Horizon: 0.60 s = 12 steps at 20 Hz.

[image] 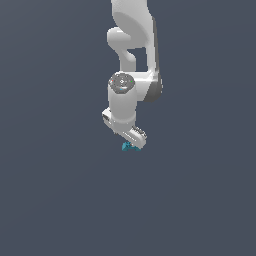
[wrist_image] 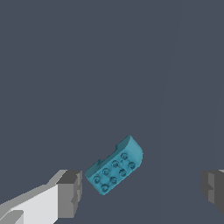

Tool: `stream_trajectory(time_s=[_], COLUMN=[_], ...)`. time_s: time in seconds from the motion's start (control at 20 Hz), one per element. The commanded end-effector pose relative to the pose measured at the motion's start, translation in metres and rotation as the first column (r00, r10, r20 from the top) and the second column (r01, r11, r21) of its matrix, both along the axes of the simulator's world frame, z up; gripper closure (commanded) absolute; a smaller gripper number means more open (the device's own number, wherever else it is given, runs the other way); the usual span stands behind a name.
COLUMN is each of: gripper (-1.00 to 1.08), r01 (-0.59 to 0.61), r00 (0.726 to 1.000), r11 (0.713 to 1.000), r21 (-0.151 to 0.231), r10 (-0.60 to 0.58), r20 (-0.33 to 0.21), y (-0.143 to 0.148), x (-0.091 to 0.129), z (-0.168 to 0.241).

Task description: Pick up the object and move it to a goal position.

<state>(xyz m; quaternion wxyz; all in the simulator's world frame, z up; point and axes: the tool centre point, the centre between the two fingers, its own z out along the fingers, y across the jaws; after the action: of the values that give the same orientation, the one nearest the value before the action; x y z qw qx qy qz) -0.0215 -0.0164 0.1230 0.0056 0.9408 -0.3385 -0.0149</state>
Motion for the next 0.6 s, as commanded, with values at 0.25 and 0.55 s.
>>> stream_trajectory(time_s=[0.25, 0.55], gripper=[-0.92, -0.92], r01=[0.199, 0.352], r00=[0.980, 0.936], r11=[0.980, 0.936], r21=[-0.001, -0.002], r10=[-0.199, -0.352], r20=[0.006, 0.011], y=[0.010, 0.016], x=[-0.004, -0.007], z=[-0.013, -0.022])
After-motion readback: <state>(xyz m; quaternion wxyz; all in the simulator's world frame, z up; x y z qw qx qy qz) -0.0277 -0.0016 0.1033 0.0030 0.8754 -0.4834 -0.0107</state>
